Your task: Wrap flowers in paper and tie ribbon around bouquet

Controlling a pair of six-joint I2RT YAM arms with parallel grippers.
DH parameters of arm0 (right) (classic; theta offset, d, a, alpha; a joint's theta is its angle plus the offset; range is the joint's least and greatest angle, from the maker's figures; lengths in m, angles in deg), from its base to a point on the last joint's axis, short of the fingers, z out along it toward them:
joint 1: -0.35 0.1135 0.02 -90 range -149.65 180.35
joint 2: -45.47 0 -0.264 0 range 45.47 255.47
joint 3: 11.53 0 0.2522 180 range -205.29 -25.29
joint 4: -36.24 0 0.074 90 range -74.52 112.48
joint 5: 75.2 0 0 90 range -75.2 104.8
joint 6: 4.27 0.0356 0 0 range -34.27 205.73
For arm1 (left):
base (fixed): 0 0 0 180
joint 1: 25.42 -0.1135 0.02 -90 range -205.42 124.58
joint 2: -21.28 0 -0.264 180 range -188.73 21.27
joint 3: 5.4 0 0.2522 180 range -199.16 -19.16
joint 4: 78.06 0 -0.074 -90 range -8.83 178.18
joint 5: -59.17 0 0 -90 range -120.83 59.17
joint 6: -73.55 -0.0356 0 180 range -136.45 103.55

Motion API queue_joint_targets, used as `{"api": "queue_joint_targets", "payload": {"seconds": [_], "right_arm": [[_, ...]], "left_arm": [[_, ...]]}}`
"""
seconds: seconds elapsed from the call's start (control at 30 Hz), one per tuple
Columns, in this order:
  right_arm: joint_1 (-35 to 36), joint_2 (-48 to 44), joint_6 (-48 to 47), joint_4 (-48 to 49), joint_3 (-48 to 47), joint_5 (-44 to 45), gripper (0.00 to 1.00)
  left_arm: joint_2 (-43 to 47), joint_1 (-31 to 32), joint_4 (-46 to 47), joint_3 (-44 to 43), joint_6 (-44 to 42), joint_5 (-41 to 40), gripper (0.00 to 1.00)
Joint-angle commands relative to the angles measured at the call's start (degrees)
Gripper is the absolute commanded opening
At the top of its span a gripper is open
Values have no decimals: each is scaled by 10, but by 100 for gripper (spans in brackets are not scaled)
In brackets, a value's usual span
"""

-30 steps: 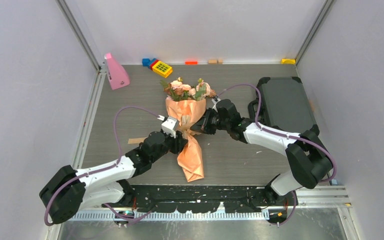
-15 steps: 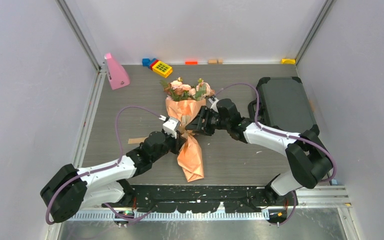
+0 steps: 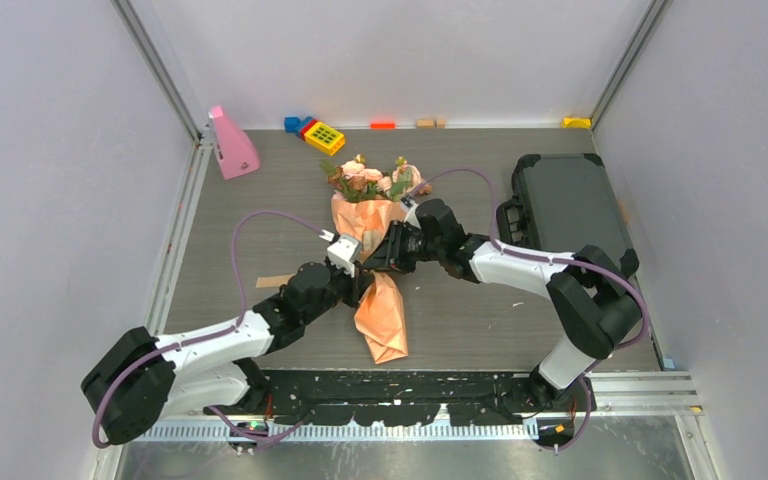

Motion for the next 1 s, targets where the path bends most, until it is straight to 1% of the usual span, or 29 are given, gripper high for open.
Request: {"api": "queue_joint_targets", "payload": {"seconds": [0.0,0.03,0.07,0.1,0.13,0.17,0.23,0.27,0.3,0.33,0.4,0.43,0.5,0.53,0.57,0.63,0.67,0.73,0.77,0.8,0.83,0.9,0.97], "right_arm": [[5,-10,19,45,-14,-20,15],[6,-13,20,45,-12,-16,7],[5,-17,20,42,-11,-8,2],[5,-22,16,32,-11,2,1],[5,-25,9,12,-14,15,1],[5,-29,1,-4,-17,28,1],[5,-36,-16,-36,-24,59,1],[4,-40,-25,-50,-28,74,1],[3,-43,-35,-64,-33,95,1],[3,-46,-42,-76,-36,113,1],[3,-49,-54,-87,-42,131,1],[3,-49,-59,-94,-46,136,1],[3,-47,-68,-100,-52,139,1],[3,-44,-73,-101,-55,137,1],[3,-43,-75,-112,-57,135,1],[3,-35,-77,-117,-60,128,1],[3,-32,-78,-119,-61,125,1],[3,-24,-79,-116,-63,117,1],[3,-20,-79,-116,-64,113,1],[3,-17,-79,-116,-68,108,1],[3,-13,-80,-118,-71,103,1],[3,-6,-82,-119,-73,98,1],[3,-2,-84,-119,-73,96,1]], "left_arm": [[-8,0,27,-17,-13,-21,0],[-7,0,25,-18,-13,-25,0],[-6,0,21,-19,-11,-30,0],[-1,0,10,-23,-8,-36,0],[4,0,-10,-30,-1,-48,9],[14,0,-38,-39,5,-62,23],[38,0,-115,-63,23,-106,59],[51,0,-161,-78,36,-135,74],[62,0,-208,-93,54,-167,94],[74,0,-265,-114,78,-206,99],[75,-5,-414,-172,154,-297,100],[68,-16,-489,-203,199,-320,100],[42,-63,-611,-254,266,-317,100],[25,-96,-650,-272,282,-294,100],[10,-142,-669,-281,281,-261,100],[-20,-235,-671,-289,256,-181,100],[-37,-280,-654,-289,234,-131,100],[-76,-343,-596,-286,194,-47,100],[-104,-364,-580,-293,186,-17,100],[-141,-379,-566,-303,158,11,100],[-169,-385,-552,-312,144,27,100],[-220,-391,-560,-349,137,24,100],[-256,-392,-539,-362,118,14,100]]}}
